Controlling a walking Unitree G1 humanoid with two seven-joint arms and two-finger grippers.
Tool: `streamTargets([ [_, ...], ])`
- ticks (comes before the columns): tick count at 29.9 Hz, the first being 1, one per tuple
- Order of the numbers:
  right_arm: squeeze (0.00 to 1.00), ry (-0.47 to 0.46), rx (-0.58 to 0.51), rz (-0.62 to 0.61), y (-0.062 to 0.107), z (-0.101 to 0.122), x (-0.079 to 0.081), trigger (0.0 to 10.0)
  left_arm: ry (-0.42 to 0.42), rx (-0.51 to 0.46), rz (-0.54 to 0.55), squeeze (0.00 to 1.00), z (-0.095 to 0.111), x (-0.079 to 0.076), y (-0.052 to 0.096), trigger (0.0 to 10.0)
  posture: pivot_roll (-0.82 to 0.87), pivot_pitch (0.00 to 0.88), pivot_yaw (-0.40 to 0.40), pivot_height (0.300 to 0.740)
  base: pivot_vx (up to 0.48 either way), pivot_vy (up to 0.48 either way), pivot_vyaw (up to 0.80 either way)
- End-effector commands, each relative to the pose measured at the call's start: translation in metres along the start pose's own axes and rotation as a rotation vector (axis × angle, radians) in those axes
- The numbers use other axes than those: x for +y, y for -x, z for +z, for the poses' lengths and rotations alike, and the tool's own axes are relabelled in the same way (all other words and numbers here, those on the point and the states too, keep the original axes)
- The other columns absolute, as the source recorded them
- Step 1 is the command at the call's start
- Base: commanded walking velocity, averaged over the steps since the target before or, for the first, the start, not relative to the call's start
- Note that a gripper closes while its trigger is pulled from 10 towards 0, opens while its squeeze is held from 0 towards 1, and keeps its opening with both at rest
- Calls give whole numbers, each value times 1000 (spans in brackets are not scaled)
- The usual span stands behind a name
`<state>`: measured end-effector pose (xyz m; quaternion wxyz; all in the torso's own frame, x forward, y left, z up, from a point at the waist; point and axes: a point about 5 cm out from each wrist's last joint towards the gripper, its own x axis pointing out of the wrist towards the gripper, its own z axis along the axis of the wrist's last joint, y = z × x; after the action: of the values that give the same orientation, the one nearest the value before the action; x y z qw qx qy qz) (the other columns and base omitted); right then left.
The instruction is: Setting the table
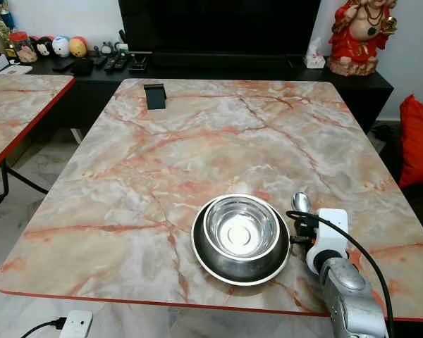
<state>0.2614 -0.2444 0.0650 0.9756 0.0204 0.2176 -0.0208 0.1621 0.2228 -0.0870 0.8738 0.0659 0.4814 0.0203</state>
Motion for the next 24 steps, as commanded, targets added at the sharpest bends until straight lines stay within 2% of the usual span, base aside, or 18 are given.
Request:
streamTargets([
  [1, 0, -2, 48, 13, -2, -10, 5, 10000, -35, 12, -6, 0, -2, -1, 0, 10000, -28, 0, 23, 731, 0, 0, 0],
  [9, 0, 12, 47, 8, -2, -10, 5, 10000, -35, 14, -6, 0, -3, -2, 0, 10000, -27, 0, 24, 731, 0, 0, 0],
  [16, 0, 37, -13, -47, -1, -3, -1, 10000, -35, 17, -7, 0, -4, -1, 0, 10000, -30, 0, 24, 731, 0, 0, 0],
  [24, 0, 30, -91, -34, 0, 8, 1, 10000, -38, 19, -10, 0, -4, -1, 1, 10000, -31, 0, 25, 731, 0, 0, 0],
])
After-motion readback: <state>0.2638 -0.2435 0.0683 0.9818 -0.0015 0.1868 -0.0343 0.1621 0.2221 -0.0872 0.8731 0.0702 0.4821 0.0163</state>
